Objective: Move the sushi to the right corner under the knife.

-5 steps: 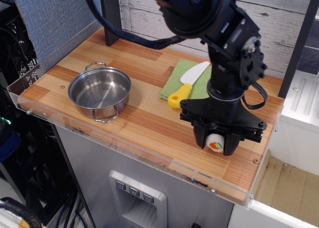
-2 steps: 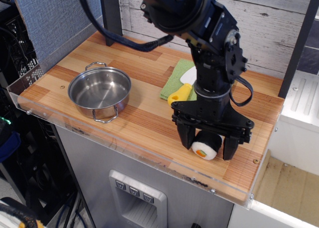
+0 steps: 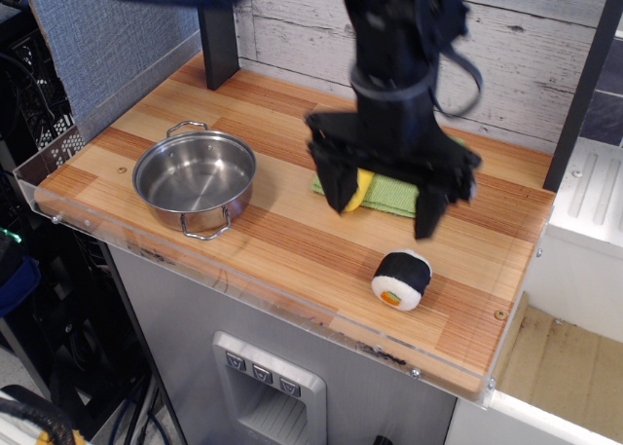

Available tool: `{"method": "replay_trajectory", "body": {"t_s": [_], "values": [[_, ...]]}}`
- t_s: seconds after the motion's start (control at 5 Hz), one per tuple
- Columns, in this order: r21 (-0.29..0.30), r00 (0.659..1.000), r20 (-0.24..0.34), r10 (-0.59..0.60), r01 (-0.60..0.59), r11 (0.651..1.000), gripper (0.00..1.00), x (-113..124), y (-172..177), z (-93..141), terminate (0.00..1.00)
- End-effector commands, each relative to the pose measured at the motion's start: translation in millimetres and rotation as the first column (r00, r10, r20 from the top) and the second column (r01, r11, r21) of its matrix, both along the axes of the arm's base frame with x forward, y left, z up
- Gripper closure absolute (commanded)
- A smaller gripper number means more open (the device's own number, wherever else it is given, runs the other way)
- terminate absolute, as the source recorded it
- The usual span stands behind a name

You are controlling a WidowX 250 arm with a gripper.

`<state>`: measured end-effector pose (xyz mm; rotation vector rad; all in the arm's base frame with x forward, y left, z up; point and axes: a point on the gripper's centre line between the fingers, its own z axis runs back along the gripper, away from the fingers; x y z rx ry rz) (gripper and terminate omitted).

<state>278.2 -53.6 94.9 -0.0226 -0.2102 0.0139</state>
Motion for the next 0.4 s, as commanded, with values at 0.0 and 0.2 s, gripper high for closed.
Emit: {"method": "replay_trajectory", "body": {"t_s": [0.0,0.2], "values": [[0.003,0.998,0.064,0.021,-0.021,1.000,0.00,-9.0,37.9,29.5,0.00],[-0.011,1.000,0.022,0.013,-0.013,1.000,0.00,-1.6,47.6,26.4,0.00]]}}
